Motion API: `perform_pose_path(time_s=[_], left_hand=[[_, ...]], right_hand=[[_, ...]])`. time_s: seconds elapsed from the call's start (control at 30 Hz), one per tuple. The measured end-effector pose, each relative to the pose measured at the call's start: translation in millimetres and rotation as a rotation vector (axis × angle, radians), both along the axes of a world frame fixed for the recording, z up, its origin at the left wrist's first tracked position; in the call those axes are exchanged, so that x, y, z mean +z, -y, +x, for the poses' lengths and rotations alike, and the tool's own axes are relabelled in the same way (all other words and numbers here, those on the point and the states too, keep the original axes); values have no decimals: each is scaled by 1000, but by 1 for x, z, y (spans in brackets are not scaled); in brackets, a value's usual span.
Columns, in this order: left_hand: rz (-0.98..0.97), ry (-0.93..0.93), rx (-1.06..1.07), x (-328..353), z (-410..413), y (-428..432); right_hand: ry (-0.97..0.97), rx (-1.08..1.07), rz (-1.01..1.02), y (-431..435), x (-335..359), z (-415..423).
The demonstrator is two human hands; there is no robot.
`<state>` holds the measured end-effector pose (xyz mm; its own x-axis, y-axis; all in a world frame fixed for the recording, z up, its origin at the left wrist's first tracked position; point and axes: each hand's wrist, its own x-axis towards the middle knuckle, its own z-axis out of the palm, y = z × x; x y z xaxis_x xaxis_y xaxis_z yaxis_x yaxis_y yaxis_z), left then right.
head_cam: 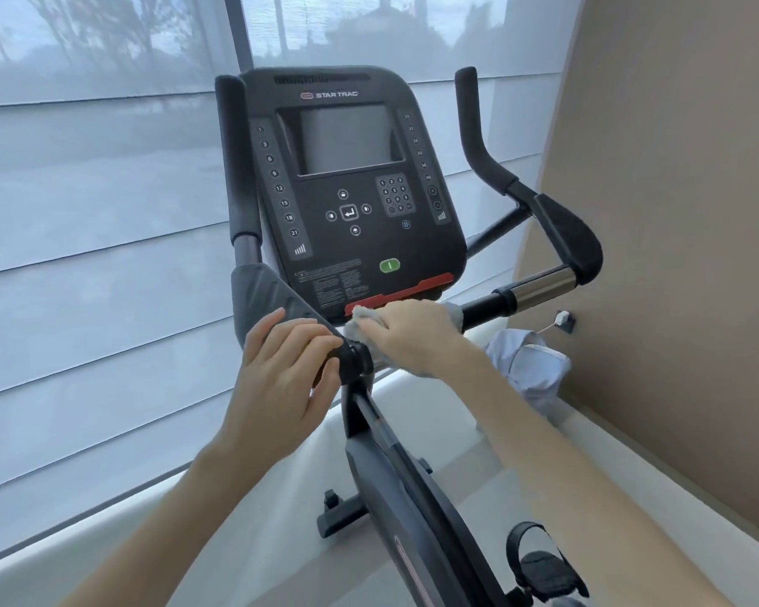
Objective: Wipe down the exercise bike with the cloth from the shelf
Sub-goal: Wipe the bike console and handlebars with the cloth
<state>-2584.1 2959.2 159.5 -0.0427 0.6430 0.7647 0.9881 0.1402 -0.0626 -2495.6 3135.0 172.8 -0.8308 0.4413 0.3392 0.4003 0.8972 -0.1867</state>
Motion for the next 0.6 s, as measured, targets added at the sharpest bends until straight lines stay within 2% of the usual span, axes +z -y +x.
perform_pose_path(time_s=[0.1, 0.23, 0.37, 0.5, 0.6], left_hand=[[-21, 10, -6, 0, 4, -10], [-41, -22, -14, -2, 5, -23], [-54, -28, 11, -3, 9, -32], [-77, -38, 25, -1, 8, -34], [-78, -43, 57, -1, 12, -35]], right_hand=[[-202, 110, 119, 13, -14, 6], [-362, 185, 217, -25, -27, 30], [-388, 144, 185, -59, -29, 44], [-334, 41, 201, -87, -21, 51], [-192, -51, 57, -86, -11, 44]])
